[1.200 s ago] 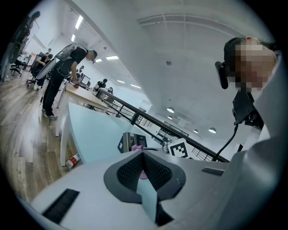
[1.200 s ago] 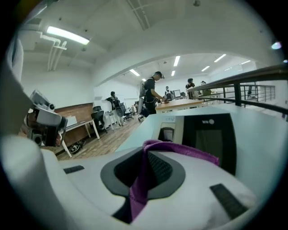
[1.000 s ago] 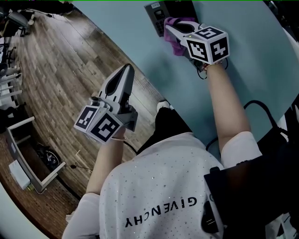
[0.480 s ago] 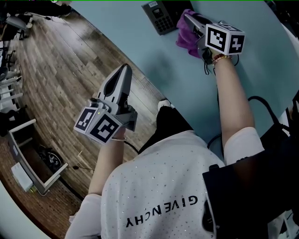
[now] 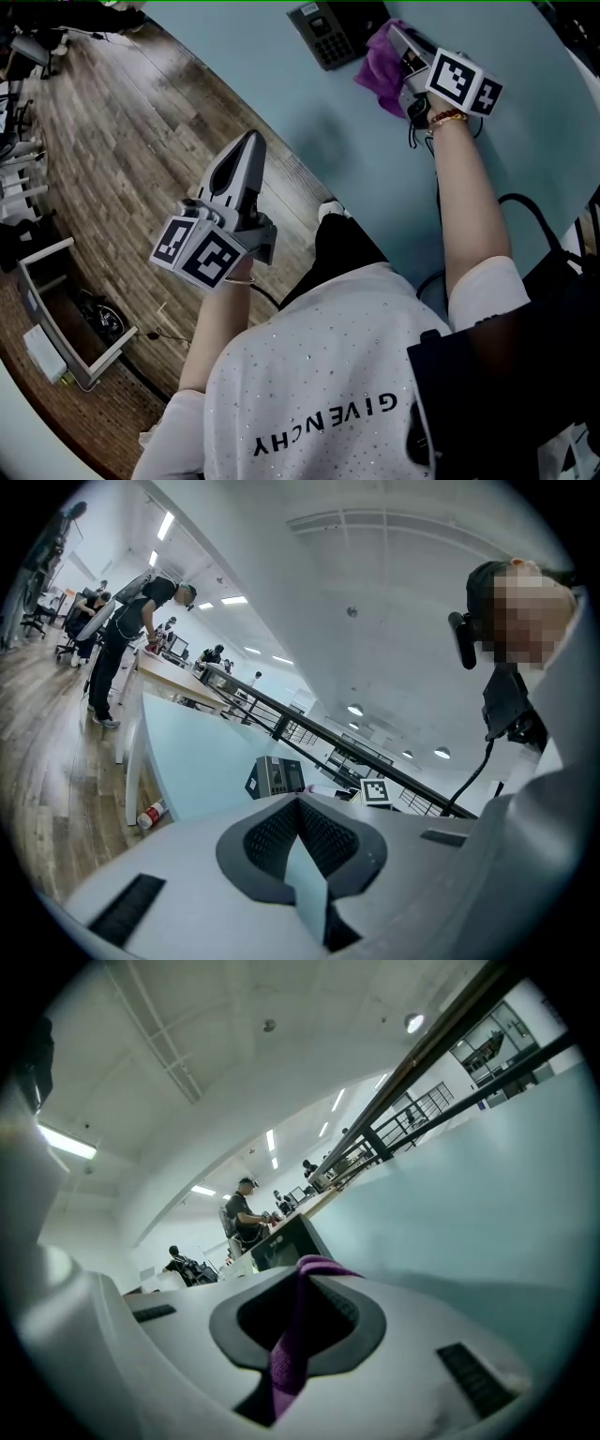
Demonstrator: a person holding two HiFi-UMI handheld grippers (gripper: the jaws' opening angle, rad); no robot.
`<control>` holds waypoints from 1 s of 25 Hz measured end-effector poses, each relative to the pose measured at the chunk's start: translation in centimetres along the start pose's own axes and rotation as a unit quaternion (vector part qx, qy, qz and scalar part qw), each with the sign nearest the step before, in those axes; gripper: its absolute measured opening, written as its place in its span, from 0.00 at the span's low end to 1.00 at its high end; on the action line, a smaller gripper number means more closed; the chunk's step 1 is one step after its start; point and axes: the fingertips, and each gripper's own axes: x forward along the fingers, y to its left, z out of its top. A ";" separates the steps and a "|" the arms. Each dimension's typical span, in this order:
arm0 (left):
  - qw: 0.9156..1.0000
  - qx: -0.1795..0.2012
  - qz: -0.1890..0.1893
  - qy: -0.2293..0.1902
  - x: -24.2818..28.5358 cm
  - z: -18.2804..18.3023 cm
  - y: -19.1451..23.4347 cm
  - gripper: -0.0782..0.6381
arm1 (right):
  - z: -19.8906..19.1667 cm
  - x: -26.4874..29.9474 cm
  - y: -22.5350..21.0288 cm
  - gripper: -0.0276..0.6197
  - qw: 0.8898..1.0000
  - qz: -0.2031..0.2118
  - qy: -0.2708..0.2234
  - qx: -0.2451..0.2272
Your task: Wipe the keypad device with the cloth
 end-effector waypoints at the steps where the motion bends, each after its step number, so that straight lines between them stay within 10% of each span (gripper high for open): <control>1: 1.000 0.000 0.001 0.000 0.0 0.0 0.0 0.11 | 0.2 0.0 0.8 0.08 1.000 0.016 -0.012 0.007; 6: 1.000 0.001 0.002 0.000 0.0 0.0 0.0 0.11 | -0.2 0.6 5.6 0.08 0.995 0.091 -0.030 0.006; 10: 1.000 0.002 0.004 -0.003 -0.1 0.2 -0.1 0.11 | -3.9 2.0 8.3 0.08 0.987 0.095 0.059 -0.119; 17: 1.000 -0.001 0.008 -0.005 -0.2 0.0 0.1 0.11 | -10.3 2.9 11.9 0.08 0.906 0.143 0.186 -0.353; 25: 1.000 -0.006 0.013 -0.007 -0.8 -0.1 0.3 0.11 | -9.7 2.9 11.1 0.08 0.918 0.131 0.179 -0.328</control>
